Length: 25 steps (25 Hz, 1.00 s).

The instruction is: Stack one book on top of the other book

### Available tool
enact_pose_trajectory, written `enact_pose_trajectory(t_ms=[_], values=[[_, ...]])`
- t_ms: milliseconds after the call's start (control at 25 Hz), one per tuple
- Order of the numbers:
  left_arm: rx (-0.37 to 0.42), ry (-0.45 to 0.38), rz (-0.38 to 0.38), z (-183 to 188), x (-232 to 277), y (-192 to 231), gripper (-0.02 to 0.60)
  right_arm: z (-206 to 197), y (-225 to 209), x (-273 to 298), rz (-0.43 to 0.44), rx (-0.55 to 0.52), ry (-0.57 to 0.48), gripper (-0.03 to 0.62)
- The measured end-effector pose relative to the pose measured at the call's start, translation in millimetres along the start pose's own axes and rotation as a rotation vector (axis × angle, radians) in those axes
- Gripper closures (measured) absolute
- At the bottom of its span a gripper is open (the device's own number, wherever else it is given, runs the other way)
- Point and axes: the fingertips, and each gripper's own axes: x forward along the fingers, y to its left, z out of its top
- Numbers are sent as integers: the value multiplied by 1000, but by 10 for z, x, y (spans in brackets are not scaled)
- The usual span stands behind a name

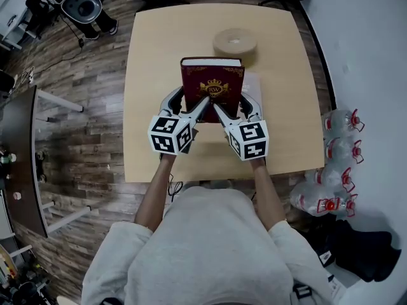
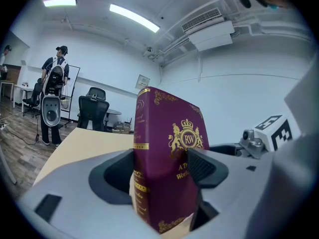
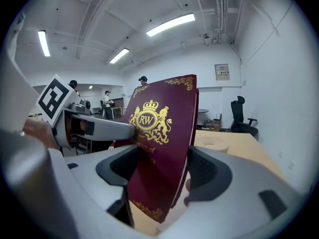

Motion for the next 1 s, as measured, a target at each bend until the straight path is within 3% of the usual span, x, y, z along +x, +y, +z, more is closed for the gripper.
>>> enact_pose_trajectory(t_ms=[1000], values=[[45,57,-204,-61,640,-859,238,-180,-806,-632,-198,59,-3,284]])
